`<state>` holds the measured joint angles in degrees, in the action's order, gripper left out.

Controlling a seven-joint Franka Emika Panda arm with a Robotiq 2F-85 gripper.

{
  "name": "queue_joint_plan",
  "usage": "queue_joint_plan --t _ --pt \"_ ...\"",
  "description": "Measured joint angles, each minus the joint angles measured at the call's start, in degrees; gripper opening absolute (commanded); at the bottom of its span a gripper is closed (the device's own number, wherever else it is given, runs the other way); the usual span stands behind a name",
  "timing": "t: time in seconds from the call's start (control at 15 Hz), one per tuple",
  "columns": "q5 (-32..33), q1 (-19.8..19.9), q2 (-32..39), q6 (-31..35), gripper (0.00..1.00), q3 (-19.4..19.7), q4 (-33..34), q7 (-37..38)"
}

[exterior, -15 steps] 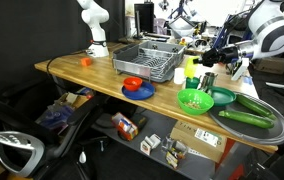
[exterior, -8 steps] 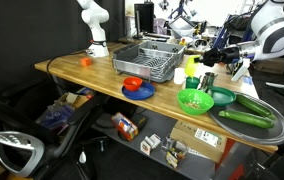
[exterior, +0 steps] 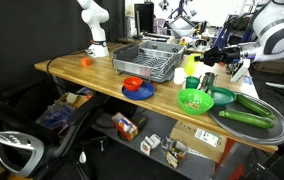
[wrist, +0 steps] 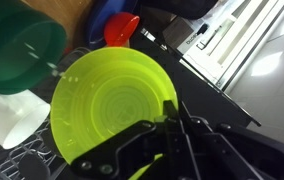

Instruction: Pour the contents of the yellow bowl into the green bowl

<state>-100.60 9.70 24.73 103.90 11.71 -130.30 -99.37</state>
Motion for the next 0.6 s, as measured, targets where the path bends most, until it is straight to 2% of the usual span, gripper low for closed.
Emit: queue_joint_plan --t 0.6 --pt "-0.6 0.3 0.0 -3.6 0.01 0.7 -0.8 -1.3"
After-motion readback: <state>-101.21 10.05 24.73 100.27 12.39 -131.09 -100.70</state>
